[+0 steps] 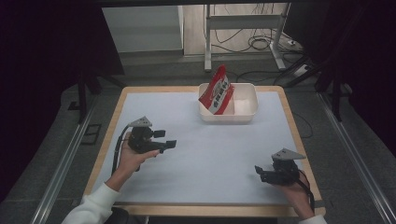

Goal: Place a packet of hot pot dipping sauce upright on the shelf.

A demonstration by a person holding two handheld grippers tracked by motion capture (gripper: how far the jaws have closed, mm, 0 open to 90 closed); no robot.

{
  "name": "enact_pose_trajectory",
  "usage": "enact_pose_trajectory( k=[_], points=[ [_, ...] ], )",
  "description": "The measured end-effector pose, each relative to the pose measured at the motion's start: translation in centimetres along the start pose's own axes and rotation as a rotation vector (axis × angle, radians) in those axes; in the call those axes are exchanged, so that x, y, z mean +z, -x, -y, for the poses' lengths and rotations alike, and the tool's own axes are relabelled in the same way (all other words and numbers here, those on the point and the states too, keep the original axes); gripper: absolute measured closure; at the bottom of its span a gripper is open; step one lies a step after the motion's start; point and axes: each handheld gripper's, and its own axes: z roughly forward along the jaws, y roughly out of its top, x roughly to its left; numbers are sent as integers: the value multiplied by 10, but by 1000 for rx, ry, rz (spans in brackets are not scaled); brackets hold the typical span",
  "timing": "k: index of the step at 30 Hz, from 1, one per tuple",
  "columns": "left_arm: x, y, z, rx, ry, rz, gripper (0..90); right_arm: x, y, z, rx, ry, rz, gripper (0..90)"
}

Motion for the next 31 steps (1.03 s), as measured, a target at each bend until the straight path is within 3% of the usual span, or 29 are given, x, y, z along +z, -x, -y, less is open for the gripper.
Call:
enact_pose_trajectory(
  k=[7,15,31],
  points=[
    [6,-4,23,-14,-28,-27,251,1,1,0,-3,4,2,200],
    [13,0,26,11,-46,-42,250,1,1,0,-9,4,10,200],
    [22,3,37,21,-88,-80,249,0,1,-1,-14,4,21,200]
  ],
)
